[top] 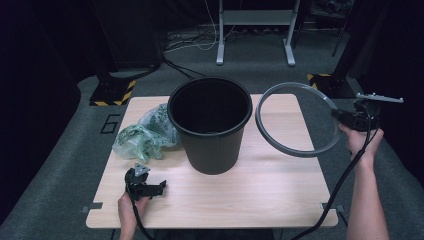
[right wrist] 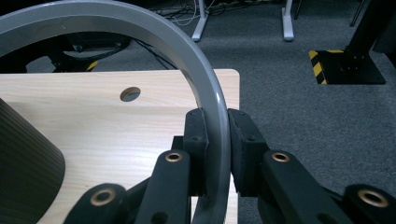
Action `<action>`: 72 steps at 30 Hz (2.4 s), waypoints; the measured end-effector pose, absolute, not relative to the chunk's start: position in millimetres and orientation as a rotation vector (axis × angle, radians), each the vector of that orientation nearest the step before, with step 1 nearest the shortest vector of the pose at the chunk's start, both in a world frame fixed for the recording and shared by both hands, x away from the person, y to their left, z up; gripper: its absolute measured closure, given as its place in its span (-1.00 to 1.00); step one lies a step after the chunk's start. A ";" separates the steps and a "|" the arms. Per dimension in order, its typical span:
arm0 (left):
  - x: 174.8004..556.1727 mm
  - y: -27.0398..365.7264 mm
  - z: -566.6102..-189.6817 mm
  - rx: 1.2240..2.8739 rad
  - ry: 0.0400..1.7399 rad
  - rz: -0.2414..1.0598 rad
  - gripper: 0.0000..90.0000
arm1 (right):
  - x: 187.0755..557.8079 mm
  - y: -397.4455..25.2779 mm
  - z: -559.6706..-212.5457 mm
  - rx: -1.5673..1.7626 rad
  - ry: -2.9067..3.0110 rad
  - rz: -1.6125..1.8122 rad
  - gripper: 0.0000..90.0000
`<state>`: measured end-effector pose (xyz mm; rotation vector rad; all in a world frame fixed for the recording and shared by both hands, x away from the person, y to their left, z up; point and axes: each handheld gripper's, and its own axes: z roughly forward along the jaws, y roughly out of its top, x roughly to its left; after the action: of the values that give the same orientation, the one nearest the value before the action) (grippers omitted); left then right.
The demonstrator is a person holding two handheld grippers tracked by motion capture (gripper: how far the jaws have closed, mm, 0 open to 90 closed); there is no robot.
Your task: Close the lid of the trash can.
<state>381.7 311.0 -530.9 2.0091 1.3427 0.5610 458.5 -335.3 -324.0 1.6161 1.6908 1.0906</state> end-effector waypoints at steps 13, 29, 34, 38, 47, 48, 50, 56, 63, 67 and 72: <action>381.7 311.1 -530.8 2.010 1.342 0.561 -0.98 | 462.7 -332.3 -304.1 1.596 1.697 1.091 0.75; 381.7 311.1 -530.8 2.010 1.342 0.561 -0.98 | 469.8 -328.2 -278.9 1.579 1.694 1.118 0.75; 381.7 311.0 -530.9 2.009 1.343 0.561 -0.98 | 473.6 -321.2 -271.3 1.568 1.704 1.125 0.75; 381.7 311.0 -530.9 2.009 1.343 0.561 -0.98 | 478.0 -314.7 -266.0 1.556 1.716 1.135 0.75; 381.7 311.1 -530.8 2.010 1.342 0.561 -0.98 | 487.9 -291.2 -256.5 1.514 1.756 1.155 0.74; 381.7 311.1 -530.8 2.010 1.342 0.561 -0.98 | 489.2 -288.4 -255.7 1.510 1.762 1.157 0.74; 381.7 311.1 -530.8 2.010 1.343 0.561 -0.98 | 491.5 -283.0 -254.3 1.501 1.772 1.159 0.74; 381.7 311.0 -530.9 2.008 1.343 0.561 -0.98 | 499.1 -265.3 -250.6 1.473 1.808 1.166 0.74; 381.7 311.1 -530.9 2.009 1.343 0.561 -0.98 | 507.4 -243.0 -245.8 1.440 1.851 1.174 0.74; 381.7 311.2 -530.8 2.011 1.342 0.561 -0.98 | 510.4 -230.3 -243.6 1.418 1.874 1.184 0.74; 381.7 311.1 -530.9 2.009 1.343 0.561 -0.98 | 515.3 -215.3 -241.4 1.396 1.901 1.192 0.74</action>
<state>381.7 311.1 -530.9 2.0091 1.3427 0.5610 515.3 -215.3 -241.4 1.3963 1.9015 1.1925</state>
